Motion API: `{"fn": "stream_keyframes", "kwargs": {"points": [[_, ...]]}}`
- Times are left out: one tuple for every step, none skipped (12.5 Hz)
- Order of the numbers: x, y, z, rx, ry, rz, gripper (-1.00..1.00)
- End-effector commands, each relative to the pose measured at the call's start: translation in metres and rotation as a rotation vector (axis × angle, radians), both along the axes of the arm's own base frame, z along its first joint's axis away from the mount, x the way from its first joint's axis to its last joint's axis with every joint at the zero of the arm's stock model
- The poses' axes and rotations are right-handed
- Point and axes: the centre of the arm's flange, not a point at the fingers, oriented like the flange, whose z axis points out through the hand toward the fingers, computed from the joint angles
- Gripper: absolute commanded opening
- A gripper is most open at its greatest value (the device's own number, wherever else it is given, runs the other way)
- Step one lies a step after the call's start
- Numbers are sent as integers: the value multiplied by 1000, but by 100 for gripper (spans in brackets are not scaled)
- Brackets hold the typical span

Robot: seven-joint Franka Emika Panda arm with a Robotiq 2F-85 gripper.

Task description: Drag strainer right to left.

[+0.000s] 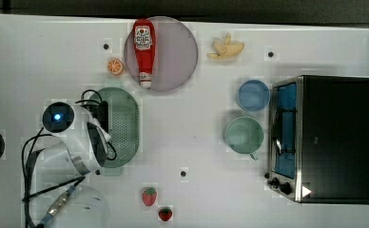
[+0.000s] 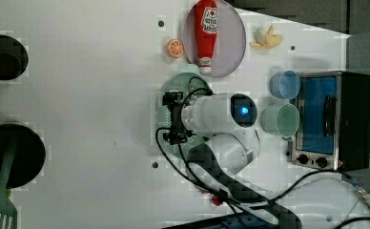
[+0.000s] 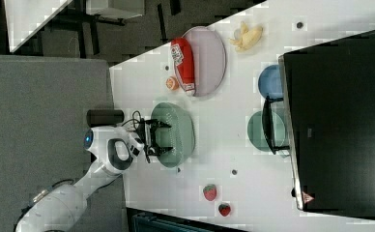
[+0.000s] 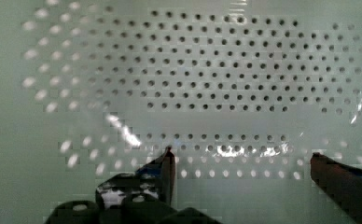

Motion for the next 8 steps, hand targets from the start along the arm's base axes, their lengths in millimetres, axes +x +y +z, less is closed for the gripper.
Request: {"fn": "stream_keyframes", "kwargs": {"points": [[-11,63,10,37,-15,-74,100],[-12,73,9,41,-19,-89,100],[-12,84,10,46,-23,-103,100],[-13,94,10,51,-25,-111,100],[-15,104,10,58,-29,-105,100],[-17,112,8,66,-25,-104,100],[-18,120,8,73,-28,-98,100],[-19,129,8,80,-30,-92,100]]}}
